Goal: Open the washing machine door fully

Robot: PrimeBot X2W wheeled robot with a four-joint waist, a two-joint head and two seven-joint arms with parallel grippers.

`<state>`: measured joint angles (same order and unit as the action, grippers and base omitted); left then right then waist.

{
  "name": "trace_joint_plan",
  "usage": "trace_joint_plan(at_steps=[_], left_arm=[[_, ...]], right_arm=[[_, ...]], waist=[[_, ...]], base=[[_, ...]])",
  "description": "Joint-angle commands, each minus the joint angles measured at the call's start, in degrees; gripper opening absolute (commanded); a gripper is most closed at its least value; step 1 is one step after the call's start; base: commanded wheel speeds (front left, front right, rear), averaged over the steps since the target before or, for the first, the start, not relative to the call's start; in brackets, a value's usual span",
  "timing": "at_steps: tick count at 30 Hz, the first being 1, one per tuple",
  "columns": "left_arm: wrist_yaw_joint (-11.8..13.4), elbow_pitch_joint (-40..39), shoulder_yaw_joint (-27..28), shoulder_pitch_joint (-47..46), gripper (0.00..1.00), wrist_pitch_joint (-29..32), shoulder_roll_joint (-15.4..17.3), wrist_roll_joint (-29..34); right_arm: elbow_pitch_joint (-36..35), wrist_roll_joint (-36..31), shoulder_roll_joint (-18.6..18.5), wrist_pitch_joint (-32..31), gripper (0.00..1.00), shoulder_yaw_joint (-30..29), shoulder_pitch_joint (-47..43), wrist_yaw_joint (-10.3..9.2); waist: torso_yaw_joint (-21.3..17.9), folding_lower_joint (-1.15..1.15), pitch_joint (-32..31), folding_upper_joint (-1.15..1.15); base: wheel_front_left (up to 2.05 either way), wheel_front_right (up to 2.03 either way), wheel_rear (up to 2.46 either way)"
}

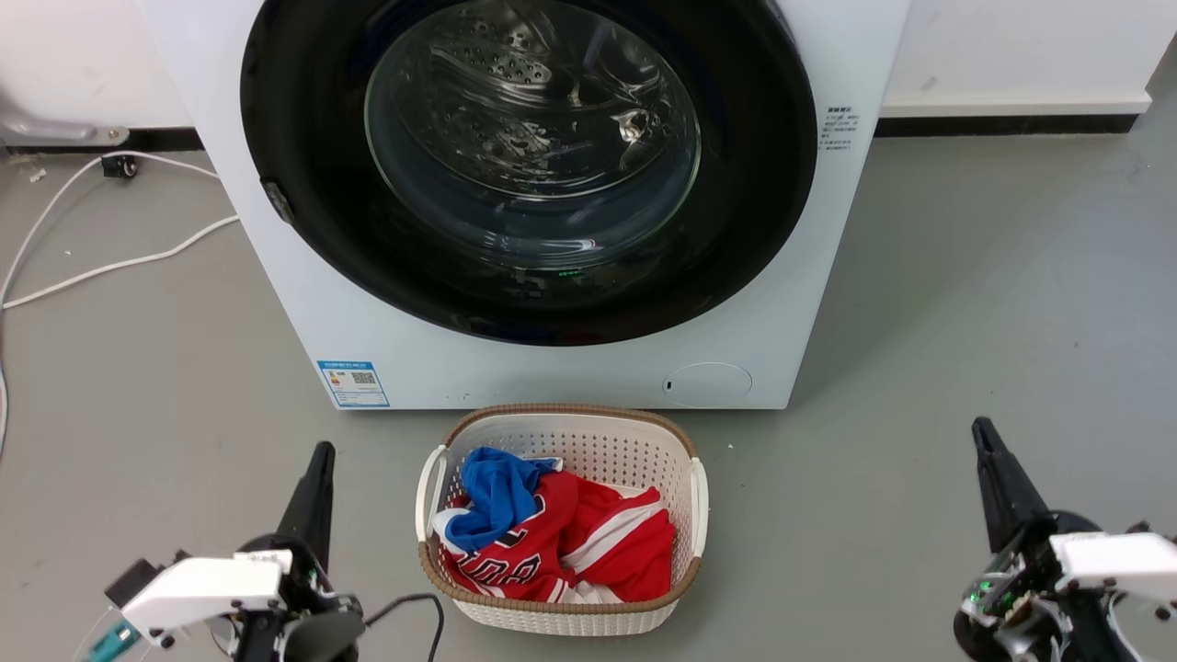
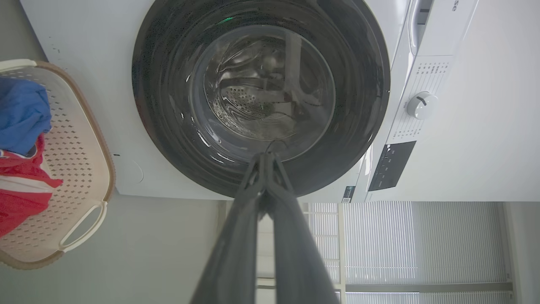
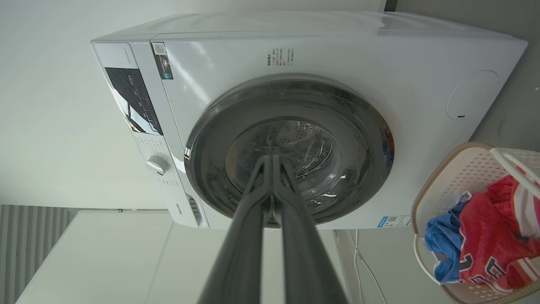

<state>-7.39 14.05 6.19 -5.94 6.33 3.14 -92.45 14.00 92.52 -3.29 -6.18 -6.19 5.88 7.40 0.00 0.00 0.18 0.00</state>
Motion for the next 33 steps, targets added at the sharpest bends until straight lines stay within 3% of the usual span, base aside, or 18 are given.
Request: trace_joint_plan(at_steps=[1,12,33], left_arm=[[0.0,0.2,0.0,0.1,1.00,0.0,0.0,0.0],[0.0,-1.2,0.1,1.3,1.00,-2.8,-0.1,4.9],[4.5,-8.1,-2.3,3.2,1.00,-7.9,-0.2,31.0]], right_arm=[[0.2,0.0,0.0,0.0,1.00,0.0,-0.1,0.00],[0.0,-5.1,0.1,2.8,1.00,-0.7,-1.6,0.00],[-9.5,-36.1,0.2,7.9,1.00,1.4,-4.5,0.03]], waist=[[0.0,0.00,0.0,0.00],[0.0,0.00,0.0,0.00],[0.1,0.00,0.2,0.00]], base=[[0.00,0.00,0.00],[0.00,0.00,0.00],[0.00,0.00,0.00]])
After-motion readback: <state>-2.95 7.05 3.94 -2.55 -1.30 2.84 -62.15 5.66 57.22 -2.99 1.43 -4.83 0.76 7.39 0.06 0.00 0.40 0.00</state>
